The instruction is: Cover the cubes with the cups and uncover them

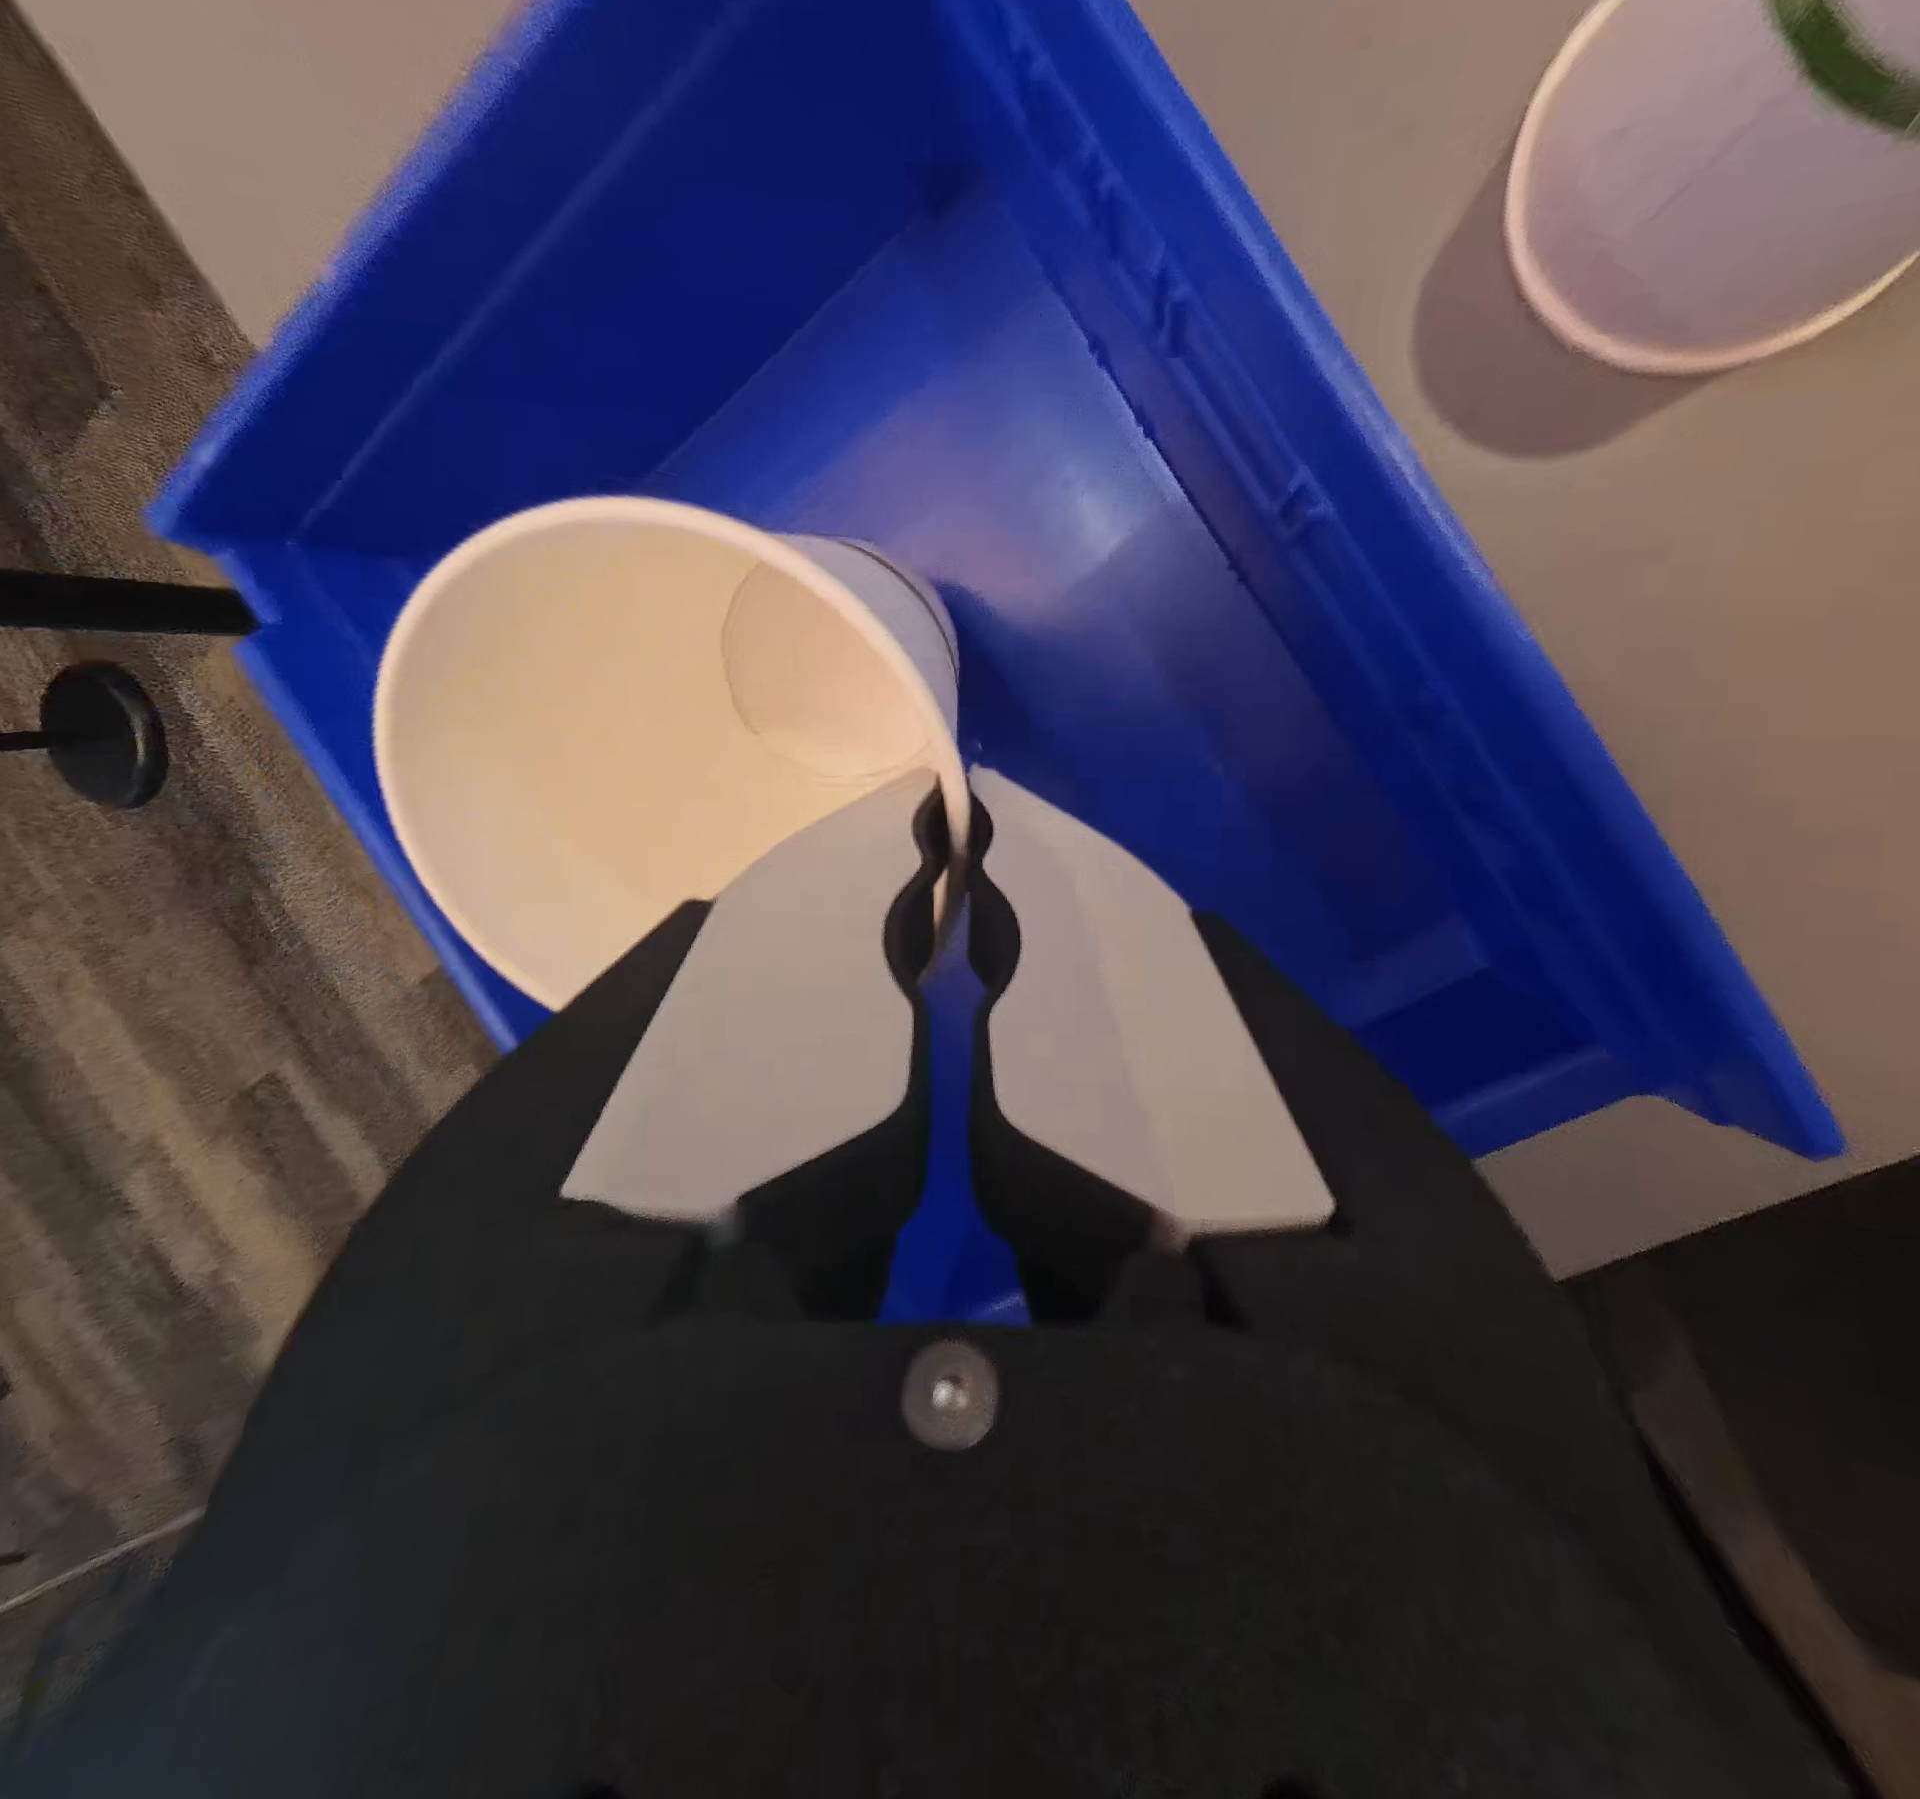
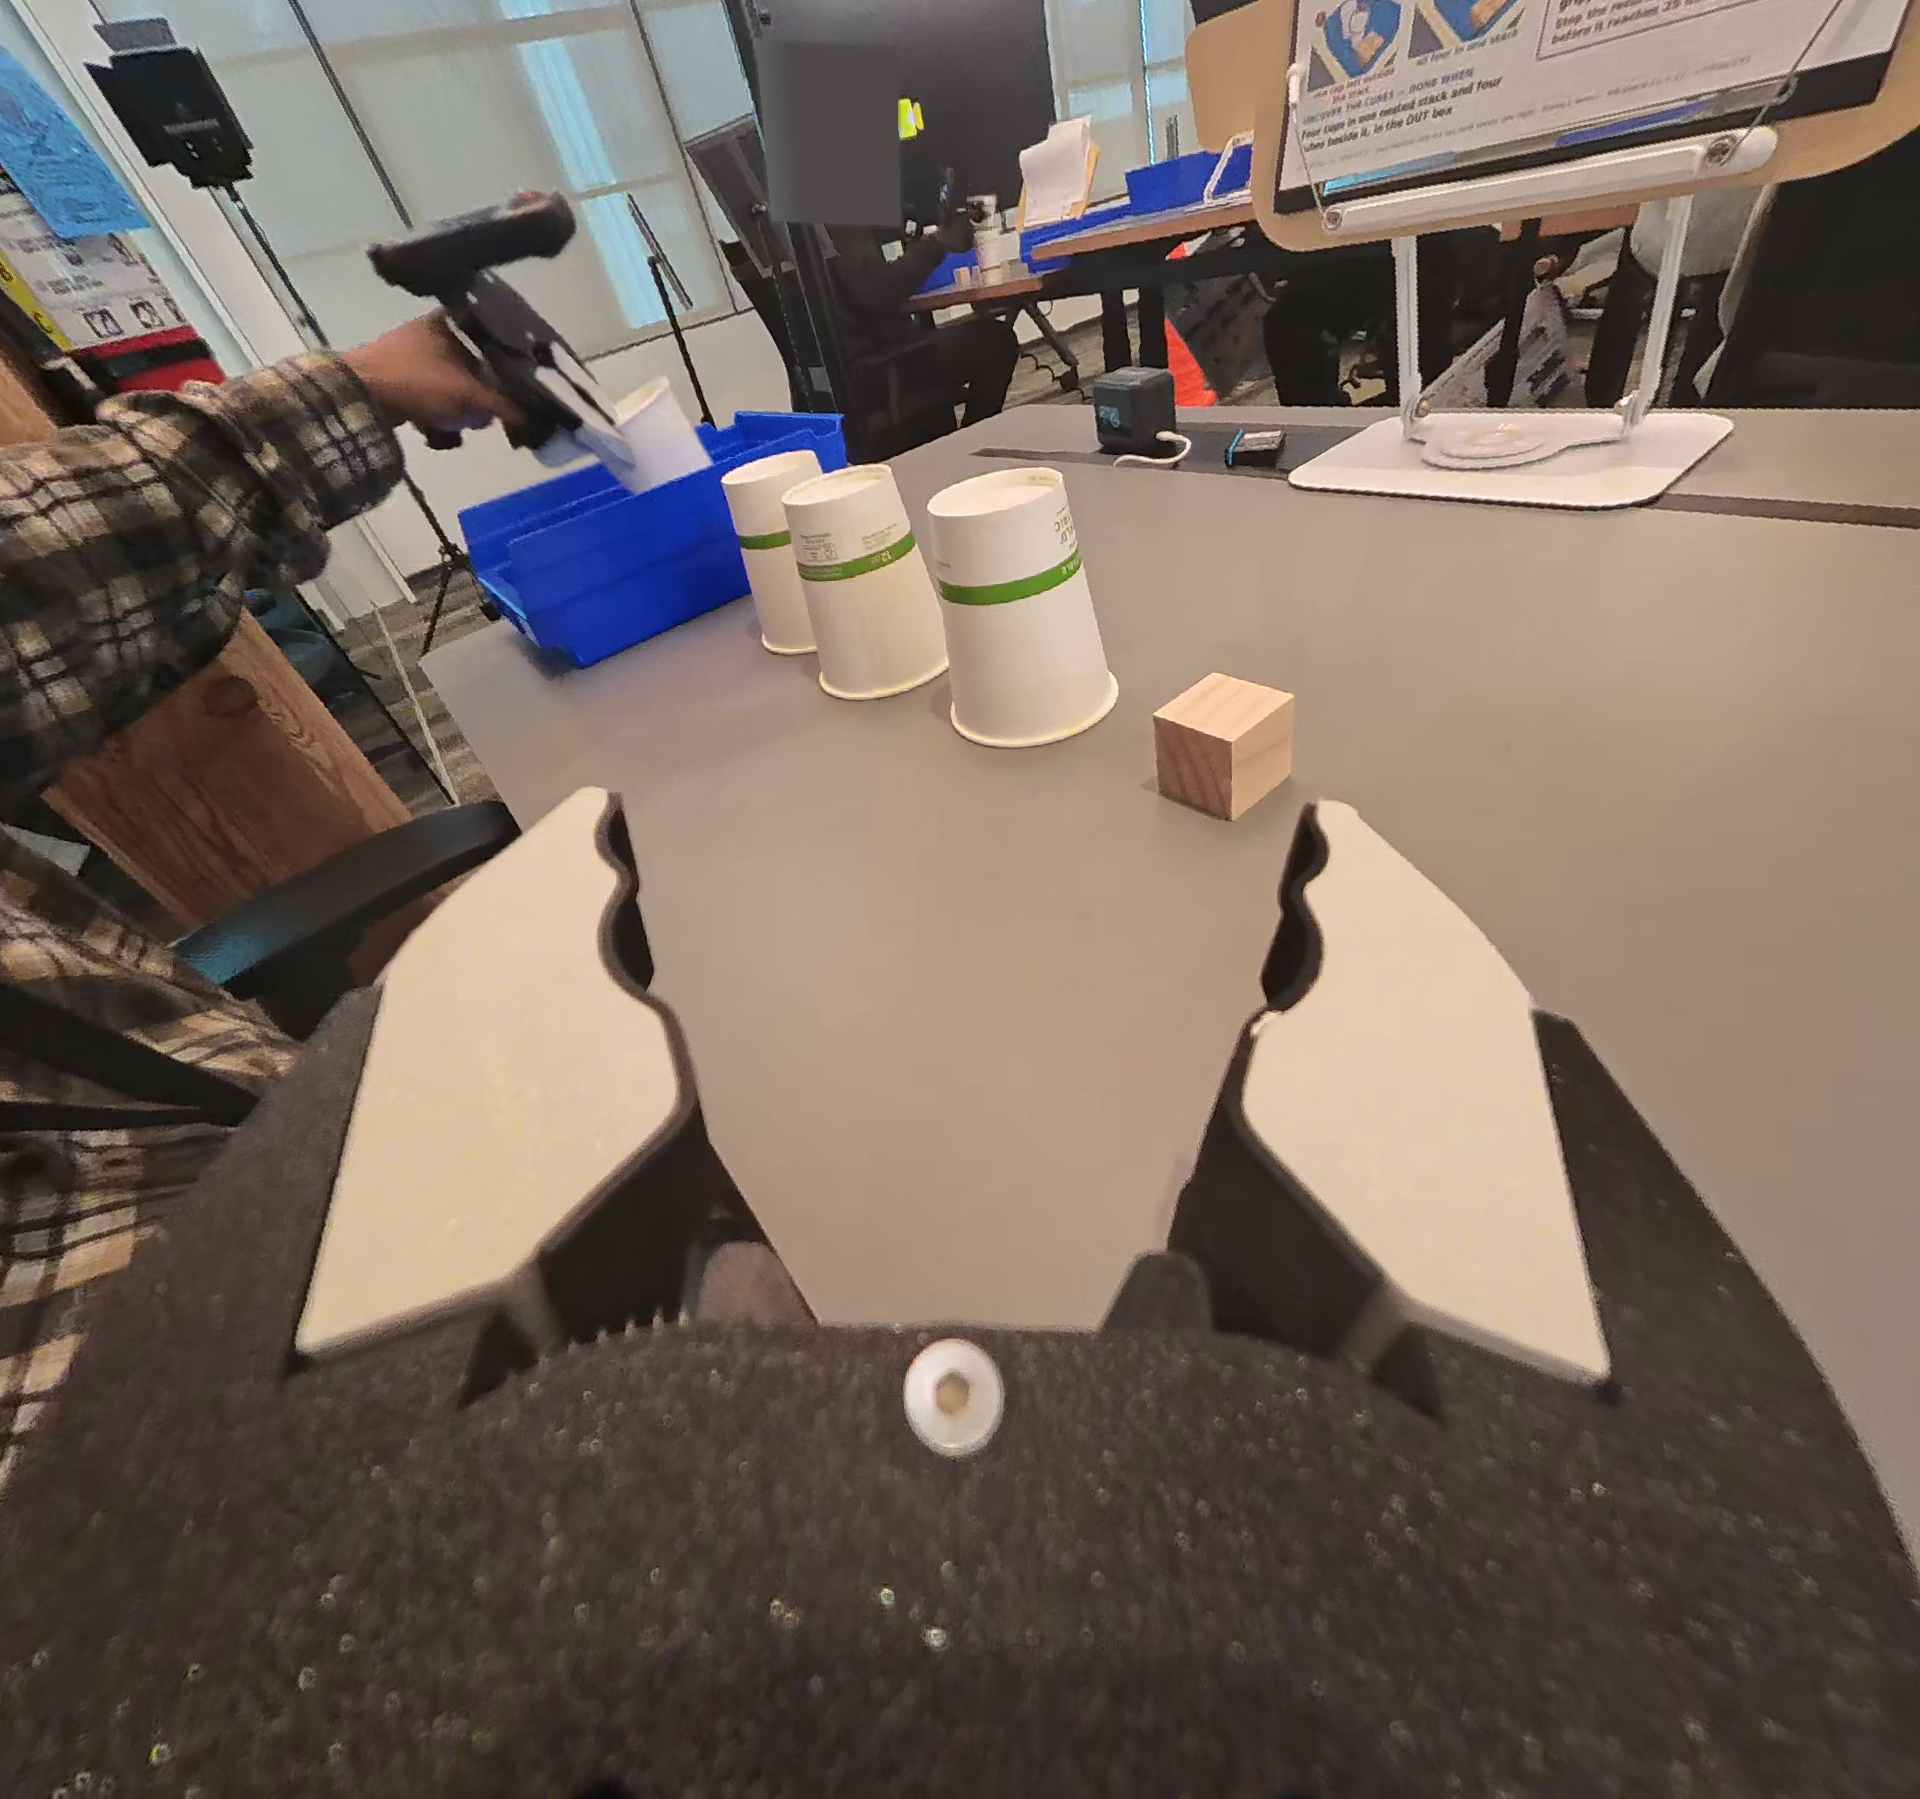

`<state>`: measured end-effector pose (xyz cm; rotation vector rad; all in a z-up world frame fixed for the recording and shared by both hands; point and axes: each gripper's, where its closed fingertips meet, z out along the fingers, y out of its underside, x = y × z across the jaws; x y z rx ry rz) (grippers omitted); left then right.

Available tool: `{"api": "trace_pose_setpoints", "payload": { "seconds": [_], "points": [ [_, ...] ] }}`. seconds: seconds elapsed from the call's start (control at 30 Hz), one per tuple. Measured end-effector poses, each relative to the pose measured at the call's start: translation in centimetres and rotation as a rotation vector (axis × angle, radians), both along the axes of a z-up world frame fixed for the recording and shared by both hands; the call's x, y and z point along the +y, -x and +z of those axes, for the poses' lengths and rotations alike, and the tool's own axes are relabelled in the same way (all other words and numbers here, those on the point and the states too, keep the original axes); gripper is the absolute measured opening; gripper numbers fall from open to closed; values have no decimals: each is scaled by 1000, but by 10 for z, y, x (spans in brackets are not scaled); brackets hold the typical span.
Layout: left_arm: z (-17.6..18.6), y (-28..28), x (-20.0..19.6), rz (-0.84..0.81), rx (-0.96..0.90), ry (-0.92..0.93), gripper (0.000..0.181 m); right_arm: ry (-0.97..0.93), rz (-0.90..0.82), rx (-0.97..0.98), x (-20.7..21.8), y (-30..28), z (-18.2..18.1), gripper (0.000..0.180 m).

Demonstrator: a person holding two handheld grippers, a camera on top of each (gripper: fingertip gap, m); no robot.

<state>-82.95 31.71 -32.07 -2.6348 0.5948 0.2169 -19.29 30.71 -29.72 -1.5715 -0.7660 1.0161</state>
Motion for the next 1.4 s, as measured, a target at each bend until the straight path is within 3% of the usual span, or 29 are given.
{"api": "trace_pose_setpoints", "payload": {
  "seconds": [0.03, 0.2, 0.3, 0.4, 0.63, 0.8, 1.0, 1.13, 1.4],
  "points": [
    [11, 0, 1, 18, -31, -48, 0, 1, 3, 3, 0, 1, 0, 116],
    [97, -40, 10, 19, -341, -415, 0, 0, 41, 40, -1, 13, 8, 115],
    [154, -104, 9, -85, -639, -632, 0, -14, 87, 69, 3, 28, 21, 115],
    [177, -179, 4, -232, -852, -719, 0, -37, 149, 104, 10, 49, 43, 117],
    [169, -351, -14, -592, -1314, -680, 0, -112, 322, 127, 19, 108, 91, 124],
    [147, -422, -29, -726, -1495, -576, 0, -74, 411, 47, 22, 129, 93, 130],
    [127, -454, -31, -742, -1580, -509, 0, -38, 470, -68, 18, 143, 84, 125],
    [120, -460, -30, -730, -1617, -497, 0, 28, 496, -7, 16, 147, 85, 111],
    [117, -466, -30, -717, -1671, -489, 0, 83, 504, 54, 19, 151, 86, 110]
  ]
}}
